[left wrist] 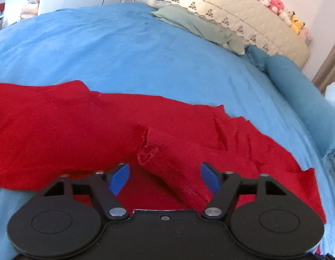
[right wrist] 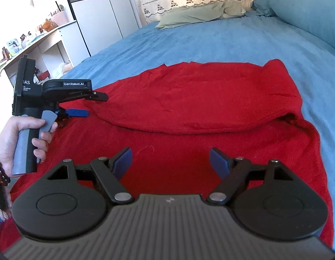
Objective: Fold small clothes
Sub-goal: 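Reach the left tool to the other sleeve and close on it, then lay the held sleeve across the sweater body and open the left tool, then grasp a side edge of the sweater with the left tool and lift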
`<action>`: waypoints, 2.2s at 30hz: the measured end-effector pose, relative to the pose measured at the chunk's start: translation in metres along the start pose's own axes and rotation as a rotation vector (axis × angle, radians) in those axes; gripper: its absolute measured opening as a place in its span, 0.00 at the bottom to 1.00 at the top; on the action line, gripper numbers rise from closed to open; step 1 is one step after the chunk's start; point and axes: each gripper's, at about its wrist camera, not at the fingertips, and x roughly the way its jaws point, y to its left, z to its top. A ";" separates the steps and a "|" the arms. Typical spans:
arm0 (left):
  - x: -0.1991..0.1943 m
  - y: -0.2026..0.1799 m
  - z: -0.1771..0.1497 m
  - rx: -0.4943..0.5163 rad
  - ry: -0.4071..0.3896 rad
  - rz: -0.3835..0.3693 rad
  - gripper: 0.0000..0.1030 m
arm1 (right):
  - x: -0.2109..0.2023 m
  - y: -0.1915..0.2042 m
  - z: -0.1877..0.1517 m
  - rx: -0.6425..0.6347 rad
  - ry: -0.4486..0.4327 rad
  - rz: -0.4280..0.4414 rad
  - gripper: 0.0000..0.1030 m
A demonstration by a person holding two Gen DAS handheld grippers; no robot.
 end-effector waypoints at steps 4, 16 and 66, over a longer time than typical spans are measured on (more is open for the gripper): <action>0.002 -0.009 0.000 -0.011 0.060 -0.074 0.39 | 0.001 0.000 0.001 -0.016 -0.004 -0.008 0.92; -0.008 -0.014 0.006 0.028 -0.015 -0.028 0.04 | -0.002 0.003 0.003 -0.031 -0.004 -0.021 0.92; -0.036 0.009 -0.001 0.241 -0.141 -0.120 0.92 | 0.042 -0.077 0.037 -0.087 -0.133 -0.328 1.00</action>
